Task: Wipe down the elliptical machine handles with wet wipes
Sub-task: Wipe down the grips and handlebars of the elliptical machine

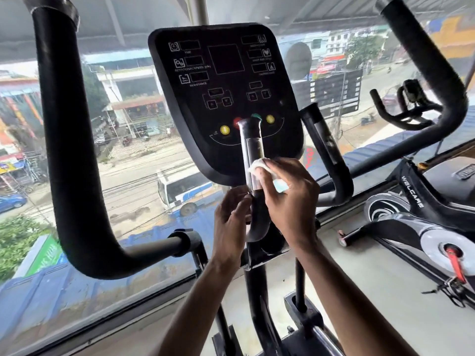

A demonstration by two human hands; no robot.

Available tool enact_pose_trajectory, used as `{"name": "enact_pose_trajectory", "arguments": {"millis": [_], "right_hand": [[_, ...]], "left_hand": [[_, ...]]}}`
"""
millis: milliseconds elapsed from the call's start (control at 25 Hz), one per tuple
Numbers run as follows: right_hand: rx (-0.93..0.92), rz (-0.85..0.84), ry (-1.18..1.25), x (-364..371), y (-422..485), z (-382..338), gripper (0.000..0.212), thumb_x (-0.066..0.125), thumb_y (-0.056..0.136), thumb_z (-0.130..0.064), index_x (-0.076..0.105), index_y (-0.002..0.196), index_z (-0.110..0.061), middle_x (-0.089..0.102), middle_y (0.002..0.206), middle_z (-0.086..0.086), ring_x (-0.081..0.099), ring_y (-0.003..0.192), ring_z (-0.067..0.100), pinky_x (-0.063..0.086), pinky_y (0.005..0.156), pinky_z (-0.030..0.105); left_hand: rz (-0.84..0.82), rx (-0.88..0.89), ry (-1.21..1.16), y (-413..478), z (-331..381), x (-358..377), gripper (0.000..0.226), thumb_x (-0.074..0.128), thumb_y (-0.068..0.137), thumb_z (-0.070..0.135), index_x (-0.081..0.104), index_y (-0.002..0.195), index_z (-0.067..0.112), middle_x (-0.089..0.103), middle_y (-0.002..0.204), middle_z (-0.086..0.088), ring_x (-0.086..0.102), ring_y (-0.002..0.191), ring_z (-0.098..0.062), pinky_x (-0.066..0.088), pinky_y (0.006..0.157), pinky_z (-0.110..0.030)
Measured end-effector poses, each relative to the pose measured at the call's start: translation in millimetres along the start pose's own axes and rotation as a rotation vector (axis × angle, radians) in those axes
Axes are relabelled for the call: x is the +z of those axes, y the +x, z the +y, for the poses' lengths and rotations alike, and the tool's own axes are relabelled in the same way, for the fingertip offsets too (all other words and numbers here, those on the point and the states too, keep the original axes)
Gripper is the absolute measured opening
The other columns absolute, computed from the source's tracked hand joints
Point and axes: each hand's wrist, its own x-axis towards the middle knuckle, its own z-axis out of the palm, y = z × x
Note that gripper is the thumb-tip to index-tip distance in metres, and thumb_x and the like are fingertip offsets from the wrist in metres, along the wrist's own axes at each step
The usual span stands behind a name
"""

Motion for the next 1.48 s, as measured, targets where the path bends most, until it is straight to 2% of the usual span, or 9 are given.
{"name": "enact_pose_trajectory", "arguments": {"millis": [240,360,600,800,920,1080,1240,1400,1480], "right_hand": [[-0.040,-0.018,-0.054,8,17,3,0.011,0.072,0.095,-0.010,0.080,0.102,-0.005,0.075,0.105,0.004,0.071,0.097,0.016,0.057,0.086,0.030],[-0.077,-0.029,-0.068,9,23,4,0.012,0.072,0.092,-0.008,0.079,0.101,-0.004,0.074,0.105,0.005,0.071,0.097,0.019,0.056,0.088,0.030],[-0.081,-0.067,-0.080,12,35,6,0.019,0.073,0.092,-0.010,0.077,0.109,-0.002,0.073,0.113,0.007,0.070,0.105,0.019,0.055,0.093,0.031],[-0.102,-0.066,-0.141,20,64,4,0.019,0.072,0.092,-0.013,0.078,0.107,-0.004,0.072,0.109,0.007,0.068,0.100,0.022,0.056,0.090,0.034],[-0.214,-0.162,-0.160,17,59,1,0.013,0.073,0.090,-0.009,0.079,0.102,-0.009,0.069,0.108,0.005,0.066,0.098,0.021,0.054,0.089,0.031],[-0.117,-0.079,-0.141,20,77,7,0.013,0.072,0.092,-0.013,0.079,0.102,-0.006,0.070,0.103,0.006,0.068,0.094,0.020,0.056,0.083,0.035],[-0.270,-0.222,-0.167,21,64,2,0.012,0.075,0.090,-0.011,0.081,0.101,-0.011,0.068,0.108,0.004,0.062,0.098,0.022,0.048,0.092,0.022],[-0.168,-0.147,-0.174,16,69,7,0.017,0.072,0.093,-0.015,0.079,0.108,-0.010,0.068,0.106,0.005,0.065,0.096,0.023,0.054,0.086,0.031],[-0.229,-0.221,-0.212,20,75,4,0.016,0.071,0.096,-0.016,0.080,0.108,-0.011,0.065,0.108,0.004,0.061,0.097,0.023,0.051,0.087,0.028]], "left_hand": [[-0.047,-0.010,-0.011,5,1,-6,0.019,0.058,0.095,0.017,0.070,0.107,0.009,0.071,0.096,-0.008,0.066,0.089,-0.018,0.052,0.075,-0.024],[-0.045,-0.027,-0.004,6,6,-5,0.016,0.057,0.094,0.012,0.069,0.105,0.011,0.070,0.094,-0.002,0.065,0.088,-0.016,0.051,0.069,-0.017],[-0.063,-0.051,-0.029,8,8,-5,0.023,0.057,0.085,0.021,0.066,0.104,0.012,0.068,0.092,-0.002,0.062,0.083,-0.014,0.049,0.071,-0.024],[-0.058,-0.039,-0.016,14,16,-6,0.020,0.052,0.095,0.001,0.066,0.104,0.014,0.069,0.087,0.005,0.063,0.077,-0.008,0.049,0.065,-0.018],[-0.062,-0.035,-0.037,21,23,-9,0.020,0.054,0.096,0.004,0.069,0.103,0.016,0.072,0.087,0.007,0.064,0.077,-0.006,0.050,0.065,-0.017],[-0.083,-0.073,-0.074,17,22,-9,0.026,0.059,0.085,0.017,0.070,0.108,0.016,0.072,0.094,0.003,0.064,0.080,-0.006,0.050,0.066,-0.016],[-0.071,-0.025,-0.021,13,19,-9,0.019,0.054,0.103,0.005,0.070,0.111,0.011,0.073,0.105,-0.007,0.067,0.089,-0.011,0.052,0.070,-0.018],[-0.077,-0.075,-0.015,12,18,-8,0.019,0.053,0.104,0.008,0.071,0.110,0.011,0.071,0.101,-0.008,0.067,0.086,-0.012,0.051,0.067,-0.016],[-0.079,-0.085,-0.016,12,17,-9,0.018,0.056,0.103,0.011,0.071,0.111,0.014,0.072,0.100,-0.006,0.067,0.087,-0.014,0.051,0.068,-0.016]]}}
